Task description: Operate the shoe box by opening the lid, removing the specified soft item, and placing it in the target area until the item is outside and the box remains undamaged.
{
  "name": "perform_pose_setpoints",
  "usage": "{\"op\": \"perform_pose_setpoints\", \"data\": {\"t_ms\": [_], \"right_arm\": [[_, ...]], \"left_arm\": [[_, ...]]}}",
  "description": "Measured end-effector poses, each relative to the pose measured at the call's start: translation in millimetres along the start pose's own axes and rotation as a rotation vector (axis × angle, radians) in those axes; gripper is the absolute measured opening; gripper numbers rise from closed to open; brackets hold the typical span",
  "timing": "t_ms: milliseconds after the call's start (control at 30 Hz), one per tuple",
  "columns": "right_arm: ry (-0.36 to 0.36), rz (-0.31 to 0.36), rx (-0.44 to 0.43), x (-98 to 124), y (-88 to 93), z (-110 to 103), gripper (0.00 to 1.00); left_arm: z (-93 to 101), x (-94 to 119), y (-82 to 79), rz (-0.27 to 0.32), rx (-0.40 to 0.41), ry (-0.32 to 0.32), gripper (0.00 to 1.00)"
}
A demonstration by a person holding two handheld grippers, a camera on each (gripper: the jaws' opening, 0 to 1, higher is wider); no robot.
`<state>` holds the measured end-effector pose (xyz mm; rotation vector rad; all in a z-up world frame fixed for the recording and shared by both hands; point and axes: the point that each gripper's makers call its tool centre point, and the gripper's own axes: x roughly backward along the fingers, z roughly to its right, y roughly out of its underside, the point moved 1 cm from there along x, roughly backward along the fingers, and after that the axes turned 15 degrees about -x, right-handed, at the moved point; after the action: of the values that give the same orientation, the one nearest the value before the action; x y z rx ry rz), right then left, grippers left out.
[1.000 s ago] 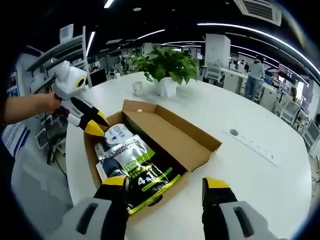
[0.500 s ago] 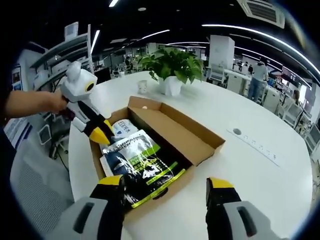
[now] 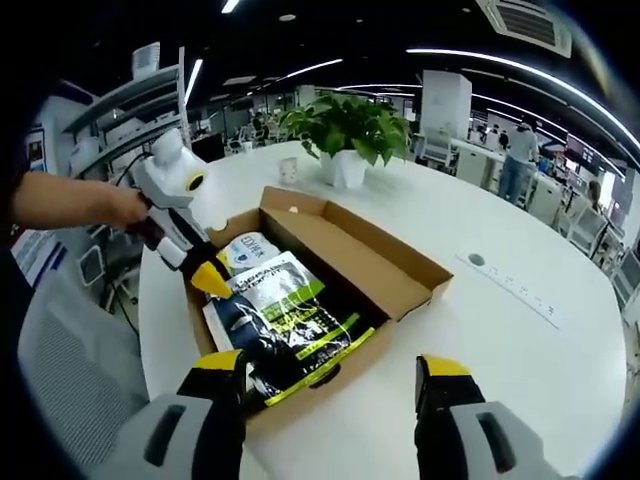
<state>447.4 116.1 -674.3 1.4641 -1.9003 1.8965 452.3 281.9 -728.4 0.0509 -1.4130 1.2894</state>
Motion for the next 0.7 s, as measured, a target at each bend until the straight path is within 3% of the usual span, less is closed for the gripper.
{"op": "perform_pose_setpoints", "data": {"t_ms": [300, 467, 700], "right_arm": [[-0.018, -0.004, 0.001, -4, 4.6, -4, 0.68], [-0.032, -0.003, 0.014, -6, 3.0, -9, 0.69], [-0.056, -0.013, 0.035, -11, 3.6, -18, 0.69]], "left_arm": [[0.9, 1, -2.0, 0.020, -0.041, 0.009, 0.03], [3.2, 3, -3.0, 0.023, -0.064, 0.006, 0.01], [2.1, 13, -3.6, 0.043, -0.027, -0.002, 0.01]]}}
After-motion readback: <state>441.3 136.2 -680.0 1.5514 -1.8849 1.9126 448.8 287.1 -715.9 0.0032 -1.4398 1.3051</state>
